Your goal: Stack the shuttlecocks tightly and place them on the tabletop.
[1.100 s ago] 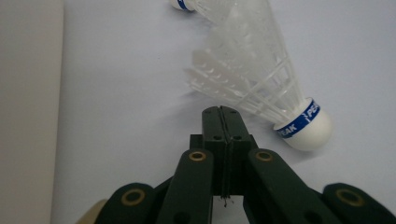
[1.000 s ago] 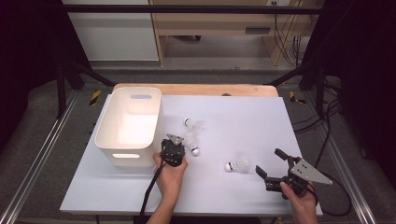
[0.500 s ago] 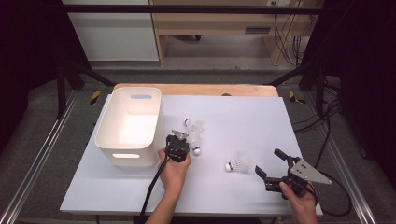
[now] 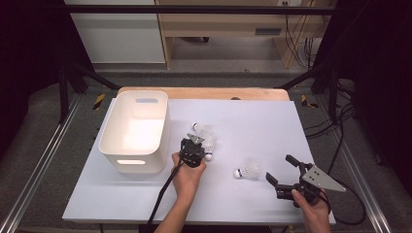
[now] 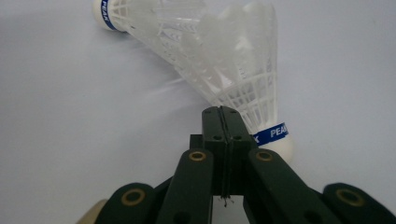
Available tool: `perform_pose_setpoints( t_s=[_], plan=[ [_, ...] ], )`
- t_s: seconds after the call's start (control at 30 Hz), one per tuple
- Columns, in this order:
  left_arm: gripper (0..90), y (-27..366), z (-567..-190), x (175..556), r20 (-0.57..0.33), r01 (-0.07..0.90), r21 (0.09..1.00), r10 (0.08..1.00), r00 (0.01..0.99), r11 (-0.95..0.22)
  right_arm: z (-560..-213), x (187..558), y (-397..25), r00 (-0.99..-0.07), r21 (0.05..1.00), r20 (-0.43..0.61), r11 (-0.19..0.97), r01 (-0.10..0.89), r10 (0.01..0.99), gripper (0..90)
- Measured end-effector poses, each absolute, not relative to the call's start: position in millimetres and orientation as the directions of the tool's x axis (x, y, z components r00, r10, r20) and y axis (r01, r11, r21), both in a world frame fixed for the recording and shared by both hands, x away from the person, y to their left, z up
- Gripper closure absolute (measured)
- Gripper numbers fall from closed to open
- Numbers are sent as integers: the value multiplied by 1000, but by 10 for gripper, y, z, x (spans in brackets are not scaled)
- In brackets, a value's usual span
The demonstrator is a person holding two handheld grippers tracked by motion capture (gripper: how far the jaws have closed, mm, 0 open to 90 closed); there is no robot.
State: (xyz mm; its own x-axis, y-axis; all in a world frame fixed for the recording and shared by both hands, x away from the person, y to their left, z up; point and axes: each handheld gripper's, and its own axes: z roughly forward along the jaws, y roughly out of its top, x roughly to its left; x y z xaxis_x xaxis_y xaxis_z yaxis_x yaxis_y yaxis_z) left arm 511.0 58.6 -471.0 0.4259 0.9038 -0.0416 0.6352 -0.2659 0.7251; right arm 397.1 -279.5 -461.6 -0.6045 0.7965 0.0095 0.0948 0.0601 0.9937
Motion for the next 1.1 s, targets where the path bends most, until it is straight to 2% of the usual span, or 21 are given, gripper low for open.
perform_pose_setpoints(
  t_s=[1.1],
  plan=[
    [900,391,-4709,5114,-95,627,726,861,500,-283,-4623,3977,-2794,-605,993,1,69,92,796,41]
  ],
)
